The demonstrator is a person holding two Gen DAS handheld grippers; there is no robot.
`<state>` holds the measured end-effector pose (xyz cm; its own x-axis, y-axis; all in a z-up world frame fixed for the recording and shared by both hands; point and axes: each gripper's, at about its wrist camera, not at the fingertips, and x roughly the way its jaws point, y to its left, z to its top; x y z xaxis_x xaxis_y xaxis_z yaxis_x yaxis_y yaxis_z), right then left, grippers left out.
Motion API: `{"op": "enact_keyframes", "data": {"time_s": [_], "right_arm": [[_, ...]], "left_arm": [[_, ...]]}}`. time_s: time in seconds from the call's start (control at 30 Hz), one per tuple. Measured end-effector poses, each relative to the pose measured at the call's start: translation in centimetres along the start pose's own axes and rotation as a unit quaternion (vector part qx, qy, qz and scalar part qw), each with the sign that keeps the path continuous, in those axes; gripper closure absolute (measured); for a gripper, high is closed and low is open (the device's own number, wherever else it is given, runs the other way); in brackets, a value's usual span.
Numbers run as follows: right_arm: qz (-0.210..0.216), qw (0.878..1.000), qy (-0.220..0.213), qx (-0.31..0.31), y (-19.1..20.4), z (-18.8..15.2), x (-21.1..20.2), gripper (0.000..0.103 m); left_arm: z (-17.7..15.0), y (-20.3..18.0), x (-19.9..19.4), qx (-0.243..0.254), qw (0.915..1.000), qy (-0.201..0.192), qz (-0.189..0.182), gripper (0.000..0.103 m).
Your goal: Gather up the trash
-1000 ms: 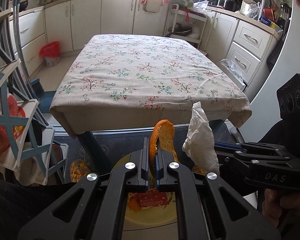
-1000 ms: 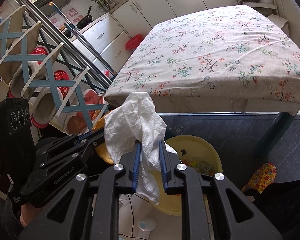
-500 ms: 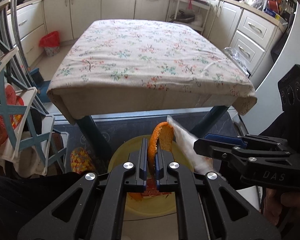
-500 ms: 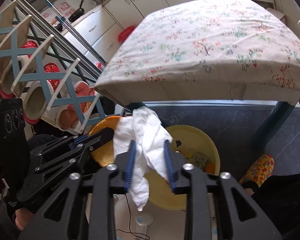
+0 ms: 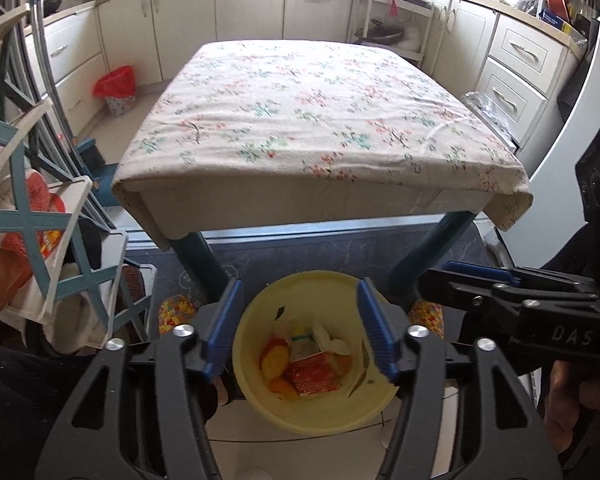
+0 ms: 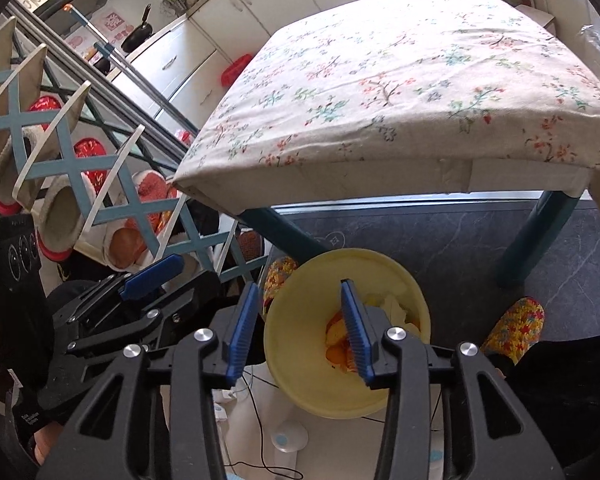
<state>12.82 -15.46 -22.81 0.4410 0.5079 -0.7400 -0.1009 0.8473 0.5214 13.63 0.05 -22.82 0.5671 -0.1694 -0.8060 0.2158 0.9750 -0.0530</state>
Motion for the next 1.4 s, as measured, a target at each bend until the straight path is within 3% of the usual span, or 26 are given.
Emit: {"op": "enact_keyframes", "data": {"time_s": [0.1, 0.2, 0.27, 0.43, 0.6, 0.77, 1.4], "right_arm": [[-0.013, 1.0, -0.024, -0.006, 0.2, 0.2, -1.2, 0.056], [-0.035, 0.997, -0.068, -0.027, 0.9, 0.6, -3.1, 0.05], [-0.052, 0.993, -0.102, -0.043, 1.6, 0.7, -4.8, 0.041], [-0.066, 0.984, -0.155, -0.049, 2.2, 0.5, -8.1, 0.032], [-0.082, 0.978, -0.187, -0.051, 2.9, 0.1, -10.6, 0.025], [-0.092, 0.972, -0.205, -0.067, 4.3, -0.8, -12.5, 0.016], [-0.1, 0.962, -0.24, -0.084, 7.3, -3.2, -18.2, 0.01]], "left_arm": [[0.6, -0.1, -1.5, -0.006, 0.9989, -0.036, 0.03, 0.016], [1.5, -0.5, -3.5, -0.007, 0.9958, -0.076, 0.05, 0.008], [2.2, -0.5, -4.9, -0.017, 0.9939, -0.093, 0.056, 0.008], [2.7, -0.3, -7.9, -0.039, 0.99, -0.117, 0.069, 0.008], [2.2, 0.1, -10.7, -0.049, 0.9855, -0.14, 0.082, 0.008], [1.7, 0.6, -13.2, -0.068, 0.983, -0.157, 0.066, 0.008], [1.7, -2.0, -18.5, -0.047, 0.9792, -0.171, 0.099, 0.008]]}}
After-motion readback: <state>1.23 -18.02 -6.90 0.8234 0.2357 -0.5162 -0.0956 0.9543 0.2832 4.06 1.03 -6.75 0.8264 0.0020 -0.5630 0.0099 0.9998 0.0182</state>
